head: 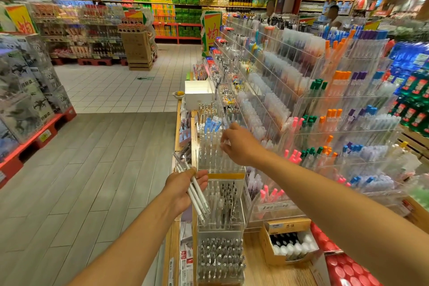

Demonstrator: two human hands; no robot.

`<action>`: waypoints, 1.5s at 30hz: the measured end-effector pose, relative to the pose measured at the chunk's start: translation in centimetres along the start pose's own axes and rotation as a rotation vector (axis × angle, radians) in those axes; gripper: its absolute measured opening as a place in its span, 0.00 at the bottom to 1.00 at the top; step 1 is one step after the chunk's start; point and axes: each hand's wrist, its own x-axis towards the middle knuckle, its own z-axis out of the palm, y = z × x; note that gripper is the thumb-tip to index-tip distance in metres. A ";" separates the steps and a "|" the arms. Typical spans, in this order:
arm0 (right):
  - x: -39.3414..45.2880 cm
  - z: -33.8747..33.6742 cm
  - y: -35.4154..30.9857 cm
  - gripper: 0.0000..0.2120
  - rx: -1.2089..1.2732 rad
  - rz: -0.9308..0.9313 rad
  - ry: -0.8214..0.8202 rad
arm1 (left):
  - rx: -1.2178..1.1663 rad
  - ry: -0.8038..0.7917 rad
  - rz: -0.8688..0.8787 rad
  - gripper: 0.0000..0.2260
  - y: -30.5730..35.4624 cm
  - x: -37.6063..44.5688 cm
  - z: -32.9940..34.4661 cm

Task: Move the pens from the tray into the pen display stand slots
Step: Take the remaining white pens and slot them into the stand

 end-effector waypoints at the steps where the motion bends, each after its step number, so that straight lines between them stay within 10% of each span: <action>1: 0.2 0.2 -0.2 0.10 -0.025 0.014 -0.008 | 0.005 -0.006 -0.002 0.11 0.0 0.0 0.0; 12: -0.1 0.9 -1.0 0.15 -0.134 0.029 0.129 | 0.017 -0.069 0.033 0.08 -0.1 -0.1 0.3; 22: -1.3 0.7 -2.4 0.13 0.563 -0.004 -0.220 | 0.043 -0.283 0.085 0.11 0.1 -0.8 0.6; 30: -1.1 -0.3 -1.8 0.04 0.949 0.149 -0.140 | 0.025 -0.235 0.097 0.12 0.2 -0.4 0.1; 36: 0.1 -1.9 -1.3 0.05 0.764 0.120 0.164 | -0.021 -0.141 0.026 0.07 -0.2 0.1 -0.4; 45: -0.1 -1.5 -1.5 0.05 0.334 -0.064 0.204 | 0.030 0.022 -0.003 0.09 -0.2 1.3 -0.6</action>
